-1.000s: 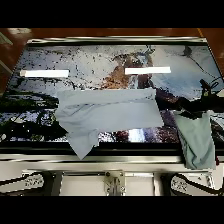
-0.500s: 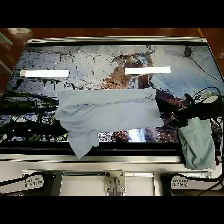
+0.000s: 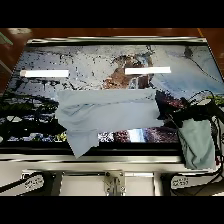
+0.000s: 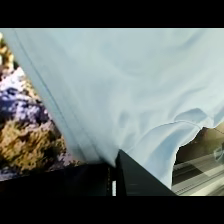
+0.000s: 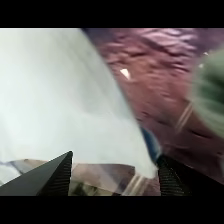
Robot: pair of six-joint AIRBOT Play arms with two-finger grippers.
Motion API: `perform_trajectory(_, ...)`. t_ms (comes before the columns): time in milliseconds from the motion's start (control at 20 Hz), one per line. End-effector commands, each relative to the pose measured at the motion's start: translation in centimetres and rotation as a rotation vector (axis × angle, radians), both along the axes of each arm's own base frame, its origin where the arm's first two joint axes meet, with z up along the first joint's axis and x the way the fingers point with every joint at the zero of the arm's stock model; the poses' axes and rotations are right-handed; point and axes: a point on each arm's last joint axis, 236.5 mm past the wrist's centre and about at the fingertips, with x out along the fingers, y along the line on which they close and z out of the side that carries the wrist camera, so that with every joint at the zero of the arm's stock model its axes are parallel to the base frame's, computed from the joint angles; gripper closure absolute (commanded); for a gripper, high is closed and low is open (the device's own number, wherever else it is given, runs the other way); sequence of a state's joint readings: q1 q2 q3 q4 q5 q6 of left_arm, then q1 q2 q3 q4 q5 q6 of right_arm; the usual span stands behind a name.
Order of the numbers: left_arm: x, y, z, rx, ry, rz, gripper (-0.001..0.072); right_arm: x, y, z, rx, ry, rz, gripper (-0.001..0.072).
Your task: Fold the shirts.
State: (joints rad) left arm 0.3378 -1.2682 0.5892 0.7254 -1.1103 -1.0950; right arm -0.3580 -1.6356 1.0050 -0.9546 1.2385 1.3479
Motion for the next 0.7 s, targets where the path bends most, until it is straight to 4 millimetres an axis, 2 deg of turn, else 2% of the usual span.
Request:
perform_trajectory(0, 0.2, 0.0, 0.6, 0.005, -0.021, -0.004, 0.0672, 0.4, 0.9, -2.0, -0.044, -0.005, 0.035, 0.0211)
perform_trajectory(50, 0.4, 0.0, 0.9, 0.003, -0.027, -0.01, 0.0672, 1.1, 1.3, -2.0, -0.057, -0.026, 0.042, 0.0464)
perform_trajectory(100, 0.8, 0.1, 1.4, 0.005, -0.039, -0.022, 0.0672, 1.7, 1.6, -1.6, -0.058, -0.043, 0.053, 0.0654)
perform_trajectory(150, 1.5, 0.5, 2.4, 0.021, -0.065, -0.042, 0.0673, 2.6, 1.8, -0.7, -0.06, -0.078, 0.068, 0.0649)
perform_trajectory(200, 2.7, 0.9, 3.9, 0.038, -0.112, -0.055, 0.0674, 3.9, 2.1, 1.1, -0.057, -0.141, 0.095, 0.065)
perform_trajectory(250, 4.1, 1.5, 6.0, 0.063, -0.172, -0.064, 0.0674, 5.5, 2.2, 3.4, -0.06, -0.222, 0.117, 0.065)
perform_trajectory(300, 5.8, 2.1, 8.9, 0.095, -0.252, -0.065, 0.0674, 7.4, 2.2, 6.8, -0.069, -0.337, 0.143, 0.065)
perform_trajectory(350, 7.7, 2.7, 13.0, 0.137, -0.367, -0.074, 0.0674, 9.2, 2.3, 10.9, -0.088, -0.463, 0.171, 0.065)
perform_trajectory(400, 9.4, 3.2, 18.3, 0.187, -0.503, -0.082, 0.0674, 11.0, 2.2, 16.2, -0.123, -0.615, 0.193, 0.065)
perform_trajectory(450, 10.6, 3.5, 24.1, 0.244, -0.648, -0.085, 0.0674, 12.0, 2.2, 21.9, -0.161, -0.761, 0.203, 0.065)
perform_trajectory(500, 11.0, 3.7, 31.1, 0.312, -0.819, -0.081, 0.0674, 12.4, 2.0, 28.7, -0.222, -0.921, 0.205, 0.065)
perform_trajectory(550, 10.4, 3.7, 37.9, 0.38, -0.984, -0.07, 0.0673, 11.9, 1.8, 35.8, -0.301, -1.087, 0.197, 0.065)
perform_trajectory(600, 8.9, 3.3, 45.2, 0.451, -1.163, -0.048, 0.0673, 10.6, 1.5, 42.2, -0.387, -1.238, 0.181, 0.0651)
perform_trajectory(650, 6.7, 2.7, 51.4, 0.509, -1.321, -0.024, 0.0673, 8.5, 1.2, 48.8, -0.475, -1.398, 0.139, 0.065)
